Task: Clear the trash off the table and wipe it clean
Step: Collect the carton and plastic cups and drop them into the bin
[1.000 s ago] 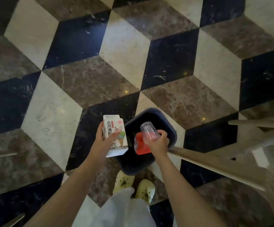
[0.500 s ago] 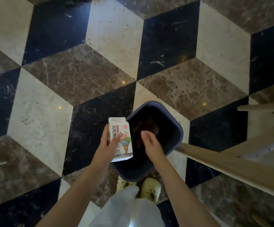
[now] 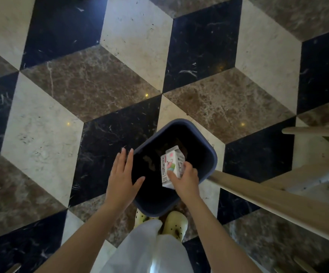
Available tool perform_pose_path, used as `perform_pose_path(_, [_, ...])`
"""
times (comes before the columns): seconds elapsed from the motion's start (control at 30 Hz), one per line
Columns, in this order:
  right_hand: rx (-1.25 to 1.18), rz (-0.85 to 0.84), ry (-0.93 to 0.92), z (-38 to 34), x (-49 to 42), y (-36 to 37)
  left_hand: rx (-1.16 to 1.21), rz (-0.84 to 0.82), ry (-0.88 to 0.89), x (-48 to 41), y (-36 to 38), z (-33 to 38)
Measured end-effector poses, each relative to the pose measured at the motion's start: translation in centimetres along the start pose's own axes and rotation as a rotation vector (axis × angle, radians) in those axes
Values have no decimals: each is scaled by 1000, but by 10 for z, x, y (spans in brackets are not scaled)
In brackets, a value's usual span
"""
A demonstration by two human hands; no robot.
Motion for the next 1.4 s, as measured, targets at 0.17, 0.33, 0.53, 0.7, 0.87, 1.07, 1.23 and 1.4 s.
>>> perform_pose_path(0.17, [204,-98,-63,-5,-26,35,-130,-100,16,-3,24,-26])
perform_pose_path(0.33, [420,-247,-113,4,-29,58,-171,-96,64,0,26,-31])
perform_pose_path(0.53, [619,-254,-165,-5,-4,26,-120,-182,44,10,5,-18])
perform_pose_path(0.7, [634,-262,-182,-41,44,-25,-144,-237,90,26,-49,15])
perform_pose_path(0.87, [606,-234,-228,-95,107,-82,-187,-288,91,49,-126,60])
perform_pose_path(1.07, [550,-235,-304,-167,190,-160,-169,-321,108,82,-234,116])
perform_pose_path(1.23, [459,-180,-407,-220,257,-232,-225,-285,177,121,-322,180])
perform_pose_path(1.4, [410,-100,-439,-239,314,-313,-223,-216,237,149,-380,242])
Point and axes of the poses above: each hand's wrist, its own x-axis away from the middle knuckle, its own y-axis out of the palm, z = x × y, the point moved 5 cm from there along -x, towards the middle knuckle, and after that the axes turned 3 degrees about z, right-handed, at the moved point
